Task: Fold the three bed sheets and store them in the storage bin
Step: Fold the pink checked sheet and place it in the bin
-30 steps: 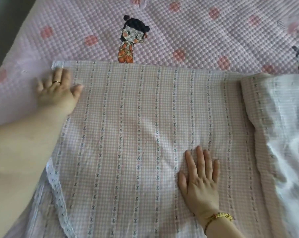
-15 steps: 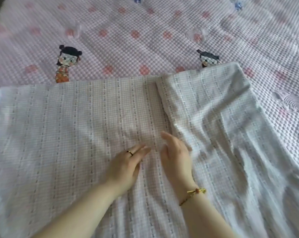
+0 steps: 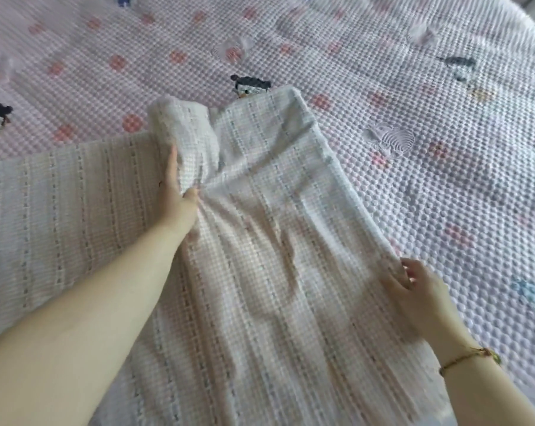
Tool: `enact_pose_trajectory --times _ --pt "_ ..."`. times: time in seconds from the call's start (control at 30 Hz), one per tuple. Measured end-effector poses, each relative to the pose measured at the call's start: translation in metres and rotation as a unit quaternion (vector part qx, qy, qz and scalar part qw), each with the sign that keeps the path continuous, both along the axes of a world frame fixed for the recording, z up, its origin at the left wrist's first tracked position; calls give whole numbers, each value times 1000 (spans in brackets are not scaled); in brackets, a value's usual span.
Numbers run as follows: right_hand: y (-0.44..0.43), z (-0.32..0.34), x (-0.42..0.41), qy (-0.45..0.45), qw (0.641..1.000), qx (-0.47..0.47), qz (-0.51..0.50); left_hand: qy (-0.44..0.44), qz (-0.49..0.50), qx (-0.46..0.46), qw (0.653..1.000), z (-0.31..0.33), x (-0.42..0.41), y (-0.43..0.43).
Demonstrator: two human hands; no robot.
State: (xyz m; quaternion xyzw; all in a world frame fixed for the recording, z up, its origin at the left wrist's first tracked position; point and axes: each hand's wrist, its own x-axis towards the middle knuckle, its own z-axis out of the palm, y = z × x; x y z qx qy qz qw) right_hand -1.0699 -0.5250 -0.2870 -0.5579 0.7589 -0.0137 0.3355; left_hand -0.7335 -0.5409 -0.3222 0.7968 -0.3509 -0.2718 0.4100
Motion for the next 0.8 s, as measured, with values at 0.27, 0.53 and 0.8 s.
enact_pose_trajectory --times 0.27,0.53,0.8 --pt "1 9 -8 -162 984 69 -17 -237 47 199 950 13 -23 14" --pt "34 71 48 -361 921 72 130 207 -143 99 963 78 -105 7" --pt "97 83 160 -375 883 77 271 120 -162 86 976 120 -42 15"
